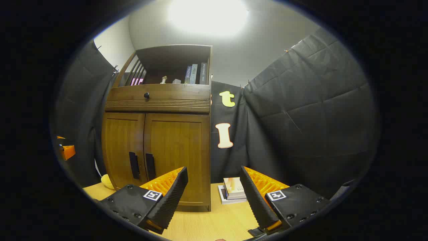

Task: Open the right door of the double-door shoe cabinet with the right hand, and open the left door with the left hand.

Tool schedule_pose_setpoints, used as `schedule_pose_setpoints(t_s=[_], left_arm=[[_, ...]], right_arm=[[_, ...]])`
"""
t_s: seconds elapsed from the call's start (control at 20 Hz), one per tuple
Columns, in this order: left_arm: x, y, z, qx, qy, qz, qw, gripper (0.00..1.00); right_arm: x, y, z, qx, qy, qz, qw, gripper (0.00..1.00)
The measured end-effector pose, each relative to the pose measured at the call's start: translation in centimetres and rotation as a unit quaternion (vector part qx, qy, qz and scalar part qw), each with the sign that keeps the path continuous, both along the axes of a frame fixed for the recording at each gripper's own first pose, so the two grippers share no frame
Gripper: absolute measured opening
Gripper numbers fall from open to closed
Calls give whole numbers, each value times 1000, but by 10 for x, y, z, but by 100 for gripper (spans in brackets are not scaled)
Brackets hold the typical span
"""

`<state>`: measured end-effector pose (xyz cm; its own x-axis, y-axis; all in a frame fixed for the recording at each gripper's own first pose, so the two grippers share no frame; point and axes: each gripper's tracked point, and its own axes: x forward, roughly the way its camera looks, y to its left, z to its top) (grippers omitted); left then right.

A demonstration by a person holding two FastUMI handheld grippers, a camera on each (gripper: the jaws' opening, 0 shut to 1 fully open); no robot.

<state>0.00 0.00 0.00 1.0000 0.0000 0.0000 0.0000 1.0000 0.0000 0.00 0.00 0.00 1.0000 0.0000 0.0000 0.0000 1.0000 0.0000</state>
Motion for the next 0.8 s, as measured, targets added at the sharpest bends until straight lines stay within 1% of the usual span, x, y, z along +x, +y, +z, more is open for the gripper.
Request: schedule_pose_setpoints(t_s=[0.05,0.5,0.55,0.6,0.65,0.7,0.8], left_arm=[[1,0,1,0,0,0,1000,100],[-3,4,0,-3,1,3,1000,100],[-2,4,1,-3,2,3,1000,100],[-3,4,0,-3,2,4,1000,98],[-4,5,0,-3,1,5,1000,98],[-5,5,1,-2,0,6,1000,100],[-7,5,1,-1,-1,9,1000,100]], right_arm=[[1,0,0,1,0,1,1000,96],[3,13,1,-4,-1,13,1000,96],[4,14,1,-4,-1,15,1000,98],[5,16,0,-4,-1,18,1000,98],[6,18,-1,-3,0,19,1000,96],[7,20,-1,-2,1,22,1000,98],[11,24,-1,-1,1,26,1000,96]])
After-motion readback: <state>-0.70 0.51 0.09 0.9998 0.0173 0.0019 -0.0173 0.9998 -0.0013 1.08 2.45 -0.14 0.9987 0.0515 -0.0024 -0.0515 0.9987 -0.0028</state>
